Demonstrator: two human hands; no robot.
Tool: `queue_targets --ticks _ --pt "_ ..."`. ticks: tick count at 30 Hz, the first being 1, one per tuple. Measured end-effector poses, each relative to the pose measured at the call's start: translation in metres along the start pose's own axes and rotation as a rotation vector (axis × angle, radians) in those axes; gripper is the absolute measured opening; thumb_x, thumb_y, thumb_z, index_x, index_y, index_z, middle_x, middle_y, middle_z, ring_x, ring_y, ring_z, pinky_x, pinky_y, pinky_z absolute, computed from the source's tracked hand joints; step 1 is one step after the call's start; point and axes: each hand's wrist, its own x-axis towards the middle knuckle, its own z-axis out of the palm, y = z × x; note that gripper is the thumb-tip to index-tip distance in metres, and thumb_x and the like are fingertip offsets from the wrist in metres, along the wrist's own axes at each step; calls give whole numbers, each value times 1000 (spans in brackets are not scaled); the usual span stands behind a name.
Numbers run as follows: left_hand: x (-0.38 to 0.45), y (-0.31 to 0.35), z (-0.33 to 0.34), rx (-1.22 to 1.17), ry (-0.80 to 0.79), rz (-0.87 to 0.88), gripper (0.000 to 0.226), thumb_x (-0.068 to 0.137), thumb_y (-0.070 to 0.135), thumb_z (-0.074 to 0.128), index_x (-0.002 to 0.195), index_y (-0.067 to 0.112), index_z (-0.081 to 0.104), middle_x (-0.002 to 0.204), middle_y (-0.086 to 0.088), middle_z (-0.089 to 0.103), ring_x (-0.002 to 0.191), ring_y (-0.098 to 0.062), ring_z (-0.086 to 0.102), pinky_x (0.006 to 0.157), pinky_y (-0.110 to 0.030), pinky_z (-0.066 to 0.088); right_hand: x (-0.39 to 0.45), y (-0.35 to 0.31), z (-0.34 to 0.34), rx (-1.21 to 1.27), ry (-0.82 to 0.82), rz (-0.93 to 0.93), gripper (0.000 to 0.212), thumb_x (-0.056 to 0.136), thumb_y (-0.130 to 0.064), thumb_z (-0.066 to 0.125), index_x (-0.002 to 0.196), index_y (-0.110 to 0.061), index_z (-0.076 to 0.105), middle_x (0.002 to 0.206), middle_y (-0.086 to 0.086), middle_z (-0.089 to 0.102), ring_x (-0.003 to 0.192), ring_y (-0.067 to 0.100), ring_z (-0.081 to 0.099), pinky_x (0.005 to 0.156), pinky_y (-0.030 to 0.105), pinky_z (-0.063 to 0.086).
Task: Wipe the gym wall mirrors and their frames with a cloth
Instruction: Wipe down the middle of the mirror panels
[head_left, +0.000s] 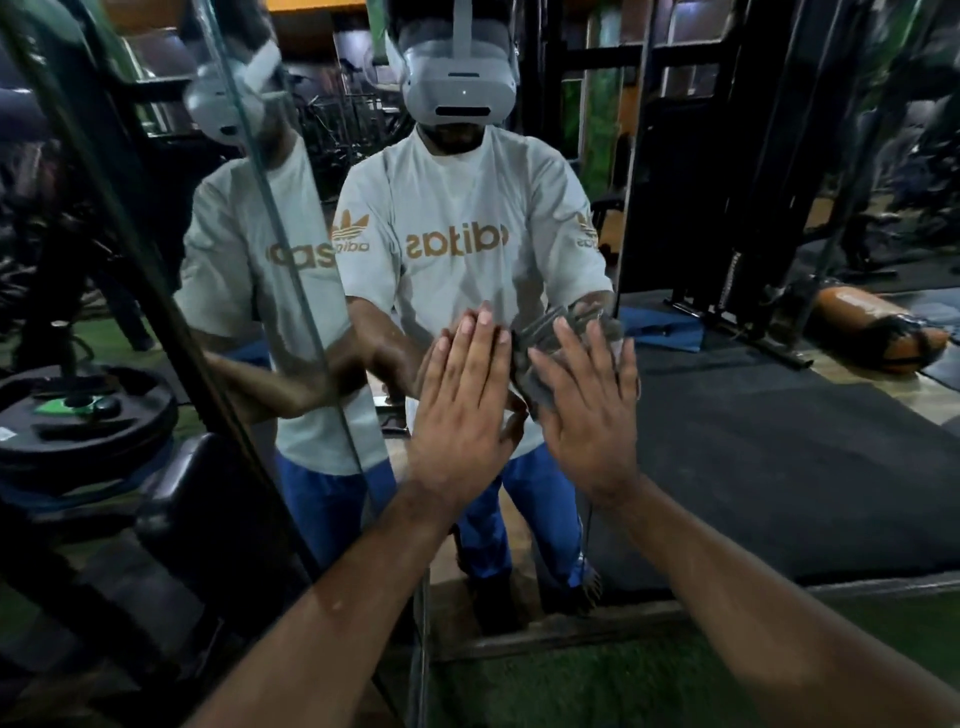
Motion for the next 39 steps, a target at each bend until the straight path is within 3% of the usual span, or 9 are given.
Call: queue_targets --ticks 5,8,14,19,24,26,32,34,39 --pt "10 17 3 4 44 93 72 88 7 65 153 -5 35 162 -23 26 153 -33 21 127 -45 13 -11 15 -14 -21 11 128 45 100 -17 58 145 -20 53 163 13 38 159 24 17 127 58 15" --pt "25 24 4 -14 43 109 68 91 9 60 153 -4 34 163 -21 23 154 -32 21 128 -44 12 21 22 -23 61 134 428 52 100 -15 56 151 -13 49 167 18 29 159 33 13 128 58 10" --pt "40 49 15 -1 85 207 56 99 9 51 152 -4 38 160 -23 32 152 -32 27 127 -44 16 -37 28 -13 33 77 511 56 107 -25 42 160 -10 31 169 22 21 161 29 2 127 63 13" --pt "56 65 20 34 2 388 62 100 13 51 156 -3 28 164 -21 24 153 -32 22 126 -45 19 2 35 -23 353 331 1191 65 106 -33 40 164 -9 22 173 13 9 161 32 0 129 55 10" --pt "72 78 22 -7 -67 384 71 91 15 55 155 -4 29 165 -21 23 155 -32 18 127 -45 15 21 76 -39 156 212 637 57 108 -25 48 160 -7 31 170 17 19 159 41 8 130 53 7" --pt "72 85 23 -27 -75 379 73 90 16 58 155 -4 30 165 -22 23 155 -33 18 127 -46 15 -6 90 -36 51 165 578 58 109 -27 46 160 -6 30 169 20 22 158 43 13 129 57 12" --pt "90 109 30 -34 -66 408 71 92 17 60 154 -3 32 164 -22 24 154 -33 21 126 -48 18 16 103 -41 471 498 1389 64 108 -30 46 164 -14 22 174 9 11 161 27 2 131 46 7" --pt "102 117 33 -26 -45 436 69 95 16 58 154 -3 30 164 -21 24 154 -33 21 126 -47 17 49 120 -58 542 498 1257 65 104 -30 49 163 -15 27 173 6 14 161 23 3 132 46 7" --pt "131 146 45 -43 -32 406 69 94 20 55 155 -3 32 165 -21 23 154 -34 18 126 -49 16 25 149 -73 145 216 705 57 108 -20 53 160 -11 33 171 10 20 161 32 8 131 50 13"
